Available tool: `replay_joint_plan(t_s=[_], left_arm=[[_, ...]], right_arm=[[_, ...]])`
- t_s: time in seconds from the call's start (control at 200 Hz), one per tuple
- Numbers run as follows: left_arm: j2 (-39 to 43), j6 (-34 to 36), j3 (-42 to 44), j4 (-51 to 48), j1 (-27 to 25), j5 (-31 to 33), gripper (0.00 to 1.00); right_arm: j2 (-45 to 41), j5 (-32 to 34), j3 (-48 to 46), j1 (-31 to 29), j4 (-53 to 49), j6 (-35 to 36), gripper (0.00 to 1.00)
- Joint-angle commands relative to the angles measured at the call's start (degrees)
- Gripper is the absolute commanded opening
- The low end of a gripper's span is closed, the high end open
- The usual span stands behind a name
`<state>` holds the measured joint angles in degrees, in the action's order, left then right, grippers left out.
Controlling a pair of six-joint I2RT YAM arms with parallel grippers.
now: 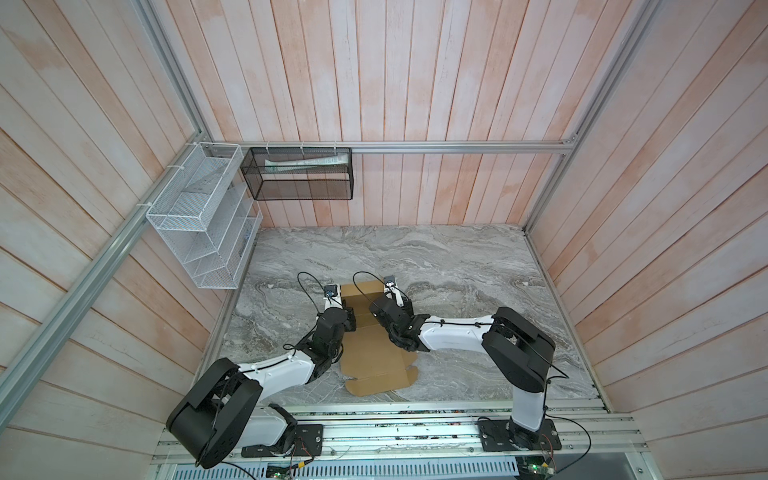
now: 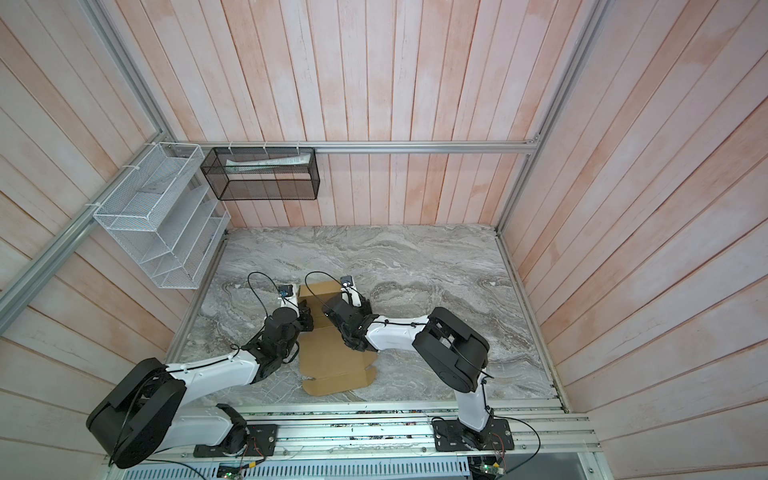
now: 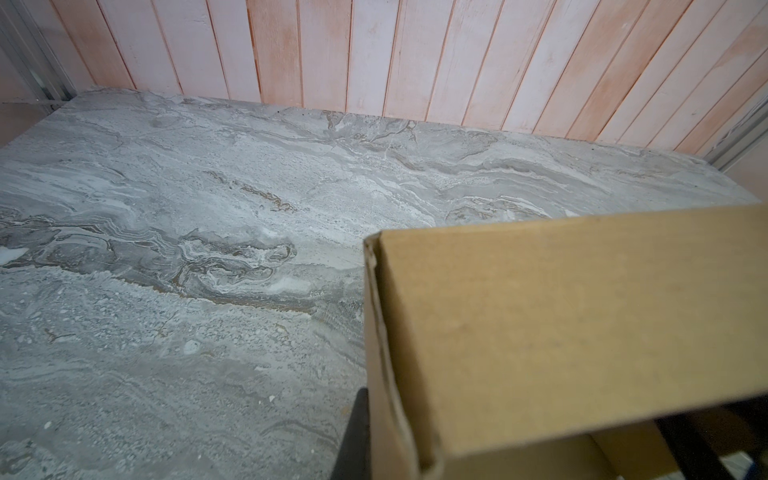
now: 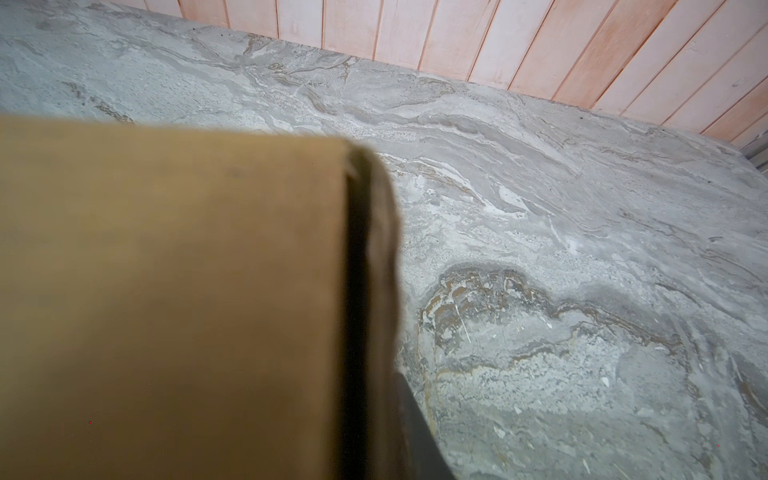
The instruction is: Fold the paper box
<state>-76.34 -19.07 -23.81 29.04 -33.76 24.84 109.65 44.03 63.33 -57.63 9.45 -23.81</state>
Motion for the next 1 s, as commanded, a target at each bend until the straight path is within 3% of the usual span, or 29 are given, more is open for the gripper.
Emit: replay_joint_plan(t_s=[0.0, 0.45, 0.71, 0.995], left_arm=[[1.2, -0.2, 0.7, 1.2, 0.3, 1.9, 0.00], [1.9, -0.2, 0.8, 1.0, 0.3, 1.6, 0.00], [1.6, -0.2, 0.7, 0.9, 0.3, 1.6, 0.00], [0.8, -0.4, 0.7, 1.4, 0.3, 1.5, 0.00]], right_arm=[[-1.9, 1.1, -3.1, 1.5, -1.1, 0.8, 0.27], [-9.1, -2.8, -4.6, 1.8, 1.2, 0.9, 0.36], [-9.6, -3.0, -4.3, 1.8, 1.3, 1.3, 0.38], [-9.5, -6.9, -3.6, 1.8, 2.6, 2.2, 0.47]])
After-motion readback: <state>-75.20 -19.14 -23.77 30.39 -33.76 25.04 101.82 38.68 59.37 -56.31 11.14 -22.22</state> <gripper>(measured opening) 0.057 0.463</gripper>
